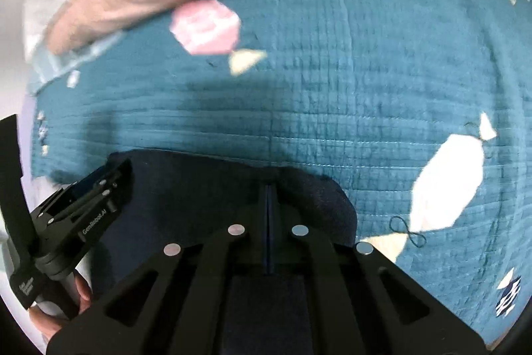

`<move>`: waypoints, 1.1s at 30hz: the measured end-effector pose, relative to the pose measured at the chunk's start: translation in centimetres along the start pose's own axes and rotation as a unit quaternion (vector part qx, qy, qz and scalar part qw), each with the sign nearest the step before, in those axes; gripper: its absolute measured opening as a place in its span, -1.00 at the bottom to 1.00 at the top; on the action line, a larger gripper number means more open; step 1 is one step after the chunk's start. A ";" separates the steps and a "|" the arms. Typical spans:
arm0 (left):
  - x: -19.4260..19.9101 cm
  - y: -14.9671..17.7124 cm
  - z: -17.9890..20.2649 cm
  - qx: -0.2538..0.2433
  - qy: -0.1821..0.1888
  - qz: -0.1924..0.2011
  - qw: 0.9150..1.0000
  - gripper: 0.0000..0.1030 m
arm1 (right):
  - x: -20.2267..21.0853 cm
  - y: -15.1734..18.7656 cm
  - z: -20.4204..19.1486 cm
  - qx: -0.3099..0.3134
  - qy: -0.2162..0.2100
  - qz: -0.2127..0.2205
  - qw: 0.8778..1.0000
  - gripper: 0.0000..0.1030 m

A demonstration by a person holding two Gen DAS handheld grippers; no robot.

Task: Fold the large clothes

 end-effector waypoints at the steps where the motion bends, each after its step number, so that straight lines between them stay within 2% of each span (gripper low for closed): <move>1: 2.0 1.0 0.4 -0.016 0.000 0.042 0.999 -0.17 | 1.7 1.2 -0.6 0.023 -0.022 0.043 0.999 -0.92; 3: 4.5 2.9 1.4 -0.041 0.038 0.099 0.994 -0.17 | 3.6 3.7 -1.3 0.056 -0.035 0.105 0.992 -0.92; 4: 5.2 3.8 1.8 -0.047 0.057 0.117 0.990 -0.17 | 3.6 4.5 -1.4 0.063 -0.036 0.117 0.991 -0.92; 6: 4.9 4.8 2.5 -0.055 0.070 0.141 0.986 -0.16 | 2.3 6.0 -1.7 0.068 -0.059 0.125 0.988 -0.95; 7: 4.4 5.1 2.5 -0.061 0.072 0.141 0.986 -0.16 | 1.4 6.0 -2.0 0.067 -0.062 0.121 0.988 -0.95; 9: 0.4 4.9 2.9 -0.056 0.059 0.096 0.992 -0.11 | -0.4 6.6 -1.4 0.065 -0.045 0.103 0.992 -1.00; 10: -0.2 5.5 2.9 -0.049 0.064 0.101 0.992 -0.10 | -1.1 6.8 -2.1 0.068 -0.043 0.101 0.992 -1.00; 13: 0.1 7.4 2.1 -0.030 0.061 0.107 0.992 -0.07 | -0.2 9.3 -1.4 0.088 -0.043 0.102 0.990 -1.00; 15: -0.2 9.5 1.0 -0.033 0.042 0.108 0.993 0.10 | 0.3 11.1 -1.1 0.094 -0.044 0.101 0.990 -1.00; 16: -0.3 11.0 0.1 -0.030 0.045 0.108 0.993 0.14 | 0.8 12.4 -0.5 0.098 -0.044 0.102 0.989 -1.00; 20: 0.4 15.6 -3.5 -0.013 0.067 0.102 0.992 0.15 | 3.0 16.6 0.7 0.107 -0.026 0.100 0.989 -1.00; 21: 0.9 16.4 -4.0 -0.006 0.052 0.098 0.994 0.15 | 3.6 17.4 0.8 0.100 -0.012 0.101 0.990 -1.00; 22: 1.6 16.8 -4.3 -0.002 0.041 0.100 0.994 0.06 | 3.9 17.6 0.8 0.097 -0.007 0.101 0.990 -1.00; 23: 2.8 16.9 -4.4 -0.001 0.046 0.112 0.993 -0.03 | 4.5 17.9 0.4 0.096 -0.018 0.112 0.989 -0.96; 26: 5.0 16.4 -3.2 -0.003 0.094 0.140 0.986 -0.02 | 4.5 17.2 -2.2 0.102 -0.050 0.132 0.985 -0.96; 29: 3.6 15.7 0.2 -0.015 0.105 0.113 0.988 -0.04 | 1.7 16.7 -4.2 0.100 -0.074 0.120 0.985 -0.96; 31: 1.3 16.8 1.5 -0.018 0.091 0.092 0.991 -0.04 | -1.2 17.6 -3.2 0.079 -0.069 0.075 0.992 -0.96; 33: 1.1 18.6 2.1 -0.040 0.064 0.117 0.990 -0.03 | -2.5 19.8 -1.2 0.057 -0.103 0.057 0.991 -1.00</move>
Point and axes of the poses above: each gripper's, at about its wrist camera, not at the fingertips, and x roughly against the way its jaws point, z to its right, y to its underside, the point moved 4 cm from there along -x, roughly the way its jaws point, and after that the axes turned 9 degrees about -z, right-handed, at the moved point
